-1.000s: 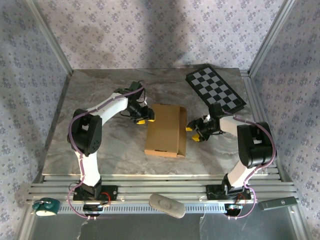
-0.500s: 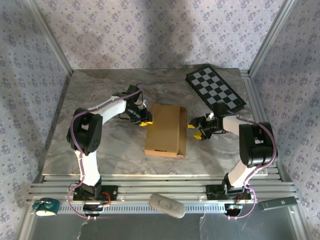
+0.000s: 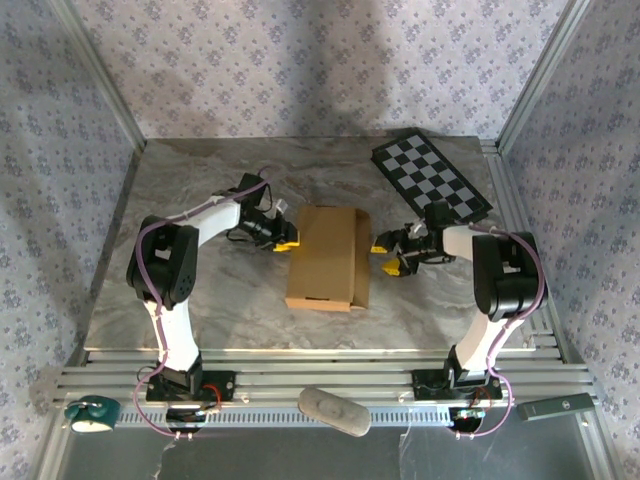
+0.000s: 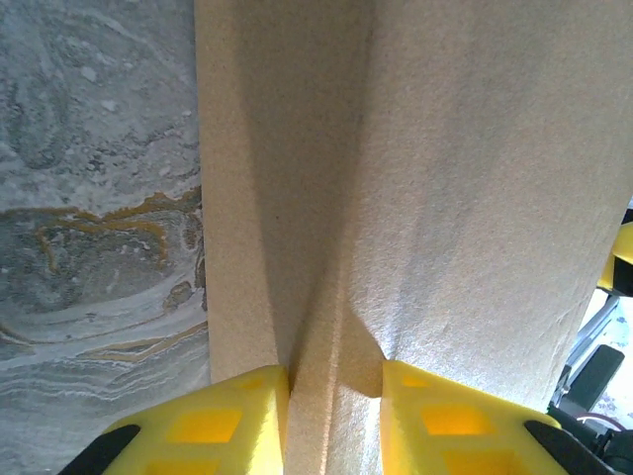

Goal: Fold the paper box

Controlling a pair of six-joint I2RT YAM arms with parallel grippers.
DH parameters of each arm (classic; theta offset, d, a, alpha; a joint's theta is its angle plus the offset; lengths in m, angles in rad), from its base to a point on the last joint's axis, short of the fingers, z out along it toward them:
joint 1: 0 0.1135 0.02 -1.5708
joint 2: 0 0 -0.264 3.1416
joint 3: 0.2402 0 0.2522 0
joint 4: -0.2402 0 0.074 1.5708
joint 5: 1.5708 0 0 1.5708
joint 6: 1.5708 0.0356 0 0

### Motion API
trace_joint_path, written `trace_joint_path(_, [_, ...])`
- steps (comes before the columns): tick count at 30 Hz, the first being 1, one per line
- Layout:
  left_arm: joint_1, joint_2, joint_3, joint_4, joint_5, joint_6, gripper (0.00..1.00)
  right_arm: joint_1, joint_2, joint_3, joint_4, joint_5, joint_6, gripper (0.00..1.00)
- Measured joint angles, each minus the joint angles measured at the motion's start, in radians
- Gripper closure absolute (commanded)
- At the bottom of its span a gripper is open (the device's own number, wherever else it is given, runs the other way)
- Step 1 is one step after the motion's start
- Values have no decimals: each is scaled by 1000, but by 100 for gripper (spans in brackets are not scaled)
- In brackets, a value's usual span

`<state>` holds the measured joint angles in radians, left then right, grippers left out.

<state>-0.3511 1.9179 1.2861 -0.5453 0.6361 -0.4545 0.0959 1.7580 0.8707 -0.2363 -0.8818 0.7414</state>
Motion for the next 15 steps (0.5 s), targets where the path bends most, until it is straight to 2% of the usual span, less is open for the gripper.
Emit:
trace_joint_path(9, [9,1,-11,11,9,10,73,62,13,37,-3,3,-28,38])
trace_joint_path(15, [24,1,-29,30,39,21,73,62,13,37,-9,16,-51,47])
